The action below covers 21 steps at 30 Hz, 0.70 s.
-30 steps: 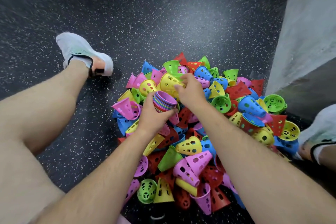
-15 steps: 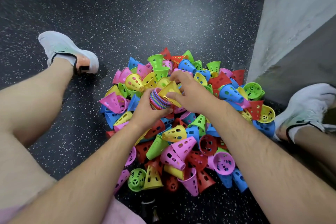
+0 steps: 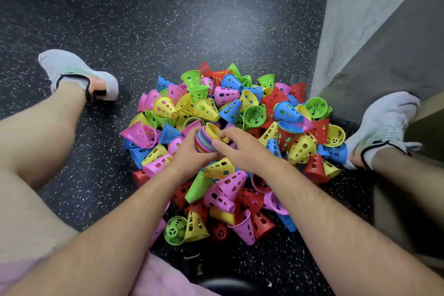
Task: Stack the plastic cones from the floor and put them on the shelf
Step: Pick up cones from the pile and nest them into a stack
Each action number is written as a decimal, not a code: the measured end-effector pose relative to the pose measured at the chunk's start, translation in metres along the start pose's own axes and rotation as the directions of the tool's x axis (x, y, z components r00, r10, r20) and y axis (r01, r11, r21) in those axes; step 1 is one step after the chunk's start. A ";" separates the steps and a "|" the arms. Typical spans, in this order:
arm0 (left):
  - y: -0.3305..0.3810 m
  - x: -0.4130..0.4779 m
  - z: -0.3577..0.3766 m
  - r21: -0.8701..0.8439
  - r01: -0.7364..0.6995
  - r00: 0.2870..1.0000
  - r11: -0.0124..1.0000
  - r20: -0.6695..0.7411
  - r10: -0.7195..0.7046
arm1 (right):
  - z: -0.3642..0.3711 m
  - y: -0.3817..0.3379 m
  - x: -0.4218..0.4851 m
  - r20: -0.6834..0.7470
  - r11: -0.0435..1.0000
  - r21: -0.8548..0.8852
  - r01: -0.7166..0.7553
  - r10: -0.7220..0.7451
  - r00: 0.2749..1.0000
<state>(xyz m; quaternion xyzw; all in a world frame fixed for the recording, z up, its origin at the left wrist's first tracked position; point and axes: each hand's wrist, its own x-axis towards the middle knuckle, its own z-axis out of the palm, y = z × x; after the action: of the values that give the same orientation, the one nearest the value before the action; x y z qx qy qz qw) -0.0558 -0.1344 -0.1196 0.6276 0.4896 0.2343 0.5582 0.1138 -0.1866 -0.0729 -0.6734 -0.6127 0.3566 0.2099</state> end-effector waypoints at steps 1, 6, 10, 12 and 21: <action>-0.001 -0.004 0.001 0.011 0.007 1.000 1.000 0.012 -0.007 | 0.002 0.003 -0.003 -0.013 0.999 0.038 0.009 -0.009 1.000; -0.008 -0.010 0.001 0.041 0.024 1.000 0.999 -0.012 -0.023 | 0.017 0.023 -0.012 -0.268 0.998 0.046 -0.037 0.048 0.962; -0.012 -0.008 -0.008 0.057 0.036 0.997 0.998 -0.066 -0.032 | 0.040 0.036 -0.011 -0.044 0.943 -0.315 0.107 -0.127 0.991; -0.011 -0.009 -0.010 0.061 0.036 0.997 0.997 -0.071 -0.032 | 0.051 0.033 -0.006 0.013 0.895 -0.443 0.046 -0.045 0.999; -0.017 -0.007 -0.009 0.094 0.041 0.998 0.995 -0.060 -0.036 | 0.068 0.030 0.006 -0.059 0.729 -0.649 -0.217 0.237 0.970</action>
<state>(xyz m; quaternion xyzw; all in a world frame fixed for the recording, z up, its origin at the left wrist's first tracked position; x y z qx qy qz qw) -0.0725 -0.1379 -0.1307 0.6369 0.5283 0.2182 0.5173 0.0842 -0.1963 -0.1401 -0.7687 -0.6141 0.1541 -0.0907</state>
